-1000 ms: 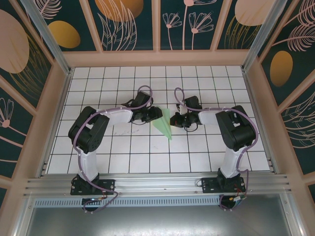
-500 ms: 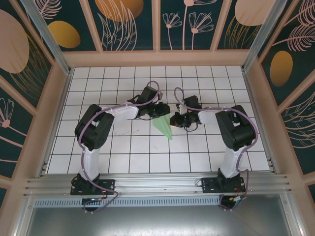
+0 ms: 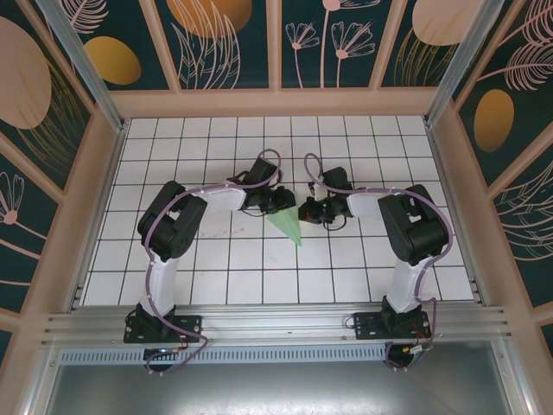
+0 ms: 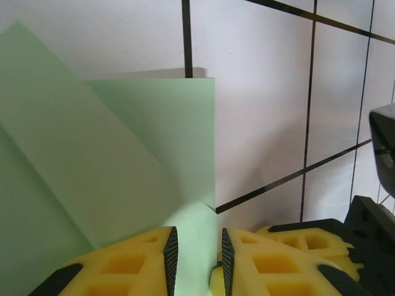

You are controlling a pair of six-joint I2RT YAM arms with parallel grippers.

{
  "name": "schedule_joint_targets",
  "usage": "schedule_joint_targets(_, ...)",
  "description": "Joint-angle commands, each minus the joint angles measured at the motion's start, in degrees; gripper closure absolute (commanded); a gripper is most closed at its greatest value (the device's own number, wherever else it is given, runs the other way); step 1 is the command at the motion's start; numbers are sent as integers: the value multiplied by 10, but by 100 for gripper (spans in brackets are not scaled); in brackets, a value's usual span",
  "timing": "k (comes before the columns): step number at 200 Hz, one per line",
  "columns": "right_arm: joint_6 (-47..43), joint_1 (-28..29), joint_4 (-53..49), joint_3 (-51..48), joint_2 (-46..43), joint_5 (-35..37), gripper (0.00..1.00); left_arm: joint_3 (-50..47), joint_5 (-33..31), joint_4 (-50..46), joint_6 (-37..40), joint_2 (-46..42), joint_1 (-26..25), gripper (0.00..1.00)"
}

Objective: Fold a paper plane with a square sheet of paper (fold left side to right side)
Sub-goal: Fourth fold the wing at the center of the table.

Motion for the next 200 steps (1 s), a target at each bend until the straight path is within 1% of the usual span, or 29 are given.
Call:
schedule_joint_targets(1,-15,3,-43,2,26,39,100,0,-20,-26,14,13,1,72)
schedule_joint_targets(74,-15,4,-40,5,24,34,100,-24,-29,-29,15,17,1,73)
schedule_joint_targets(119,-3,-3,-5,8,-11,1,100,-56,-37,-23,14,10,1,73)
schedule_joint_targets(148,10,-20,11,1,-58,-14,85,-83,-36,-6,5,6,0,73)
schedule_joint_targets(160,11,-26,8,-4,-77,-23,80,-89,-36,-1,3,5,1,73)
schedule_joint_targets(184,8,-29,-13,-19,-114,-50,80,-92,-36,0,3,3,1,73)
schedule_joint_targets(200,13,-26,-11,-36,-130,-94,85,-92,-37,0,4,2,1,74)
